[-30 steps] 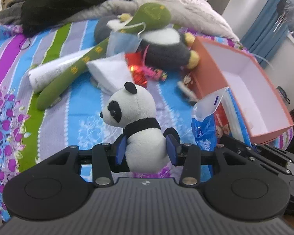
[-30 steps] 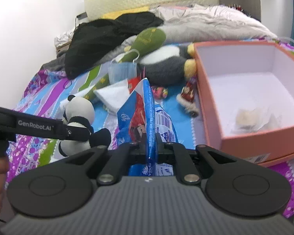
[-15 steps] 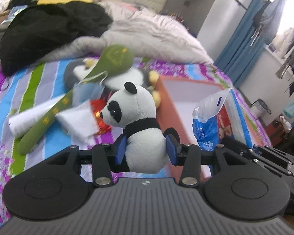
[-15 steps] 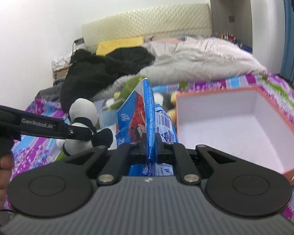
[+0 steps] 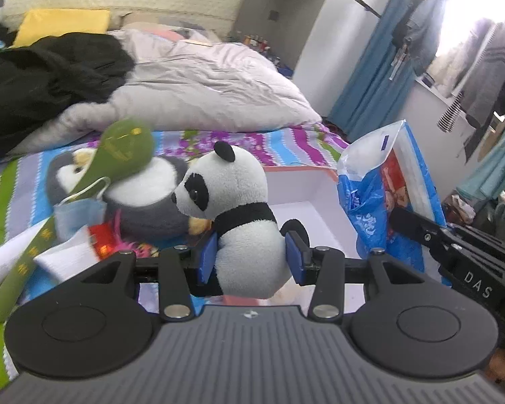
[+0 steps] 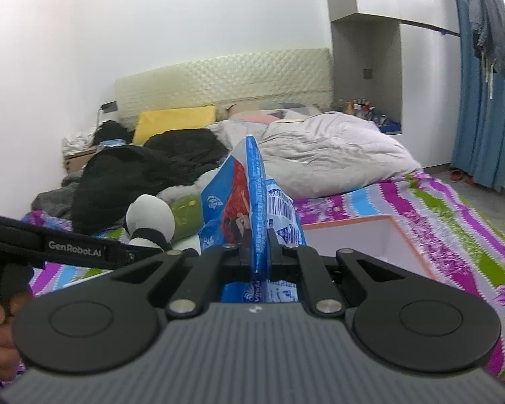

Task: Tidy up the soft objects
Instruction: 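Carry the panda plush and blue wipe pack over the pink box with both grippers, then open the left gripper over the box while the right releases the wipe pack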

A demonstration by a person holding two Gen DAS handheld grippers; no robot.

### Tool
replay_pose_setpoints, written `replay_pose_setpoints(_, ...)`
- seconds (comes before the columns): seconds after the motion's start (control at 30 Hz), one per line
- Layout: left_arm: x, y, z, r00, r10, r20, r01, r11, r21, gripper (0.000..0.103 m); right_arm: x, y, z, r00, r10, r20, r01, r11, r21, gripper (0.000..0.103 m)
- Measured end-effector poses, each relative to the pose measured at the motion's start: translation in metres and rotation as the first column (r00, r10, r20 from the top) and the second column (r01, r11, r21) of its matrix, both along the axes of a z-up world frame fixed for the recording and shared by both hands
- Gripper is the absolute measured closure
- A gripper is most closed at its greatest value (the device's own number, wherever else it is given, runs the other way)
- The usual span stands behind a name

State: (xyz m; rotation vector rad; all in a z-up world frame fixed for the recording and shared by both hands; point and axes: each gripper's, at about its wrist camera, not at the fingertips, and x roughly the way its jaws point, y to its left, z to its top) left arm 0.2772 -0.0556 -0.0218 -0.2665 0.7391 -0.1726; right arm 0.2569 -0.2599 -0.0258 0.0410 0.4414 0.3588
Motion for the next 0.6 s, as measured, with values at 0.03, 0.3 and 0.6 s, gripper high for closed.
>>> replay_pose_setpoints(0.03, 0.007, -0.005, -0.002, 1.000, -0.012, -0.014, 0.012, 1.000, -0.009, 0.053, 0.004, -0.006, -0.001, 1.000, -0.007, -0.014, 0.007, 1.000, 0.007, 0.094)
replay_pose_setpoints(0.3, 0.058, -0.053, -0.030, 0.987, -0.123, -0.105, 0.121, 0.992, -0.021, 0.053, 0.038, -0.047, -0.027, 0.985, -0.083, -0.150, 0.085, 0.996, 0.004, 0.093)
replay_pose_setpoints(0.6, 0.101, -0.097, -0.080, 0.952, -0.186, -0.243, 0.192, 0.981, 0.001, 0.053, 0.067, -0.079, -0.074, 0.947, -0.164, -0.276, 0.144, 0.985, -0.093, 0.093)
